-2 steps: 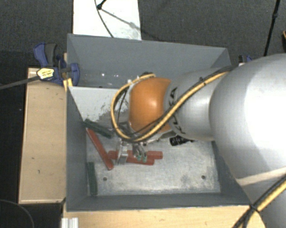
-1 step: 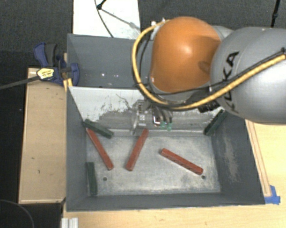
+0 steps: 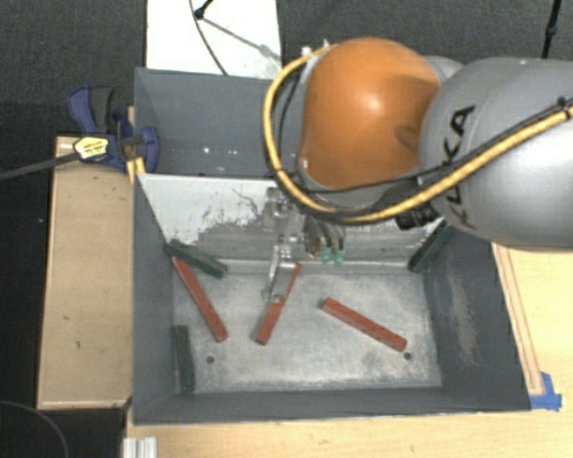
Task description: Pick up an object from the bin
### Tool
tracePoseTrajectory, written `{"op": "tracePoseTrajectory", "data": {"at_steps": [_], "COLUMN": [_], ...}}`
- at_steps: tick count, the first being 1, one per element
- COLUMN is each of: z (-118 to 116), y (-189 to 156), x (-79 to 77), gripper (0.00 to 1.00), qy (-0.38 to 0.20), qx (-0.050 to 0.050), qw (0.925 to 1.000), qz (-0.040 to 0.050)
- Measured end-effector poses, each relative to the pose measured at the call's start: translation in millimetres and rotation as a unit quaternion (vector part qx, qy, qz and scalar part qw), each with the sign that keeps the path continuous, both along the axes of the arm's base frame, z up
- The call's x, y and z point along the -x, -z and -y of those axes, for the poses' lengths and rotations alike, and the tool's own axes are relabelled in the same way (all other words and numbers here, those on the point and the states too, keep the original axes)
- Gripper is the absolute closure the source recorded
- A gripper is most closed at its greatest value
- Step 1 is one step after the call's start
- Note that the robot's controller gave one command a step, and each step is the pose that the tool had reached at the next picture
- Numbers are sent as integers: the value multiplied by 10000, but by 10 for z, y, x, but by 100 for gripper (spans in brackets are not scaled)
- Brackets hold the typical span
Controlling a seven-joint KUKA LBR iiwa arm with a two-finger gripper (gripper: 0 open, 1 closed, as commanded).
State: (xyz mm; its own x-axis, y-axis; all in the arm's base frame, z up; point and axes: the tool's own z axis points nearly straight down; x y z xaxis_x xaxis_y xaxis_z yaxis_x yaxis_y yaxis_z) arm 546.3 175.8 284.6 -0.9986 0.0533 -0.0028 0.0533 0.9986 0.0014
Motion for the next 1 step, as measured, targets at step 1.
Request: {"op": "tracePoseTrajectory", "data": {"at_steps": [1], "z": [750], "y": [1545], "x": [6], "gripper": [0], "qy": [-1750], "qx": [10], "qw": [9846], "qz": [-36]}}
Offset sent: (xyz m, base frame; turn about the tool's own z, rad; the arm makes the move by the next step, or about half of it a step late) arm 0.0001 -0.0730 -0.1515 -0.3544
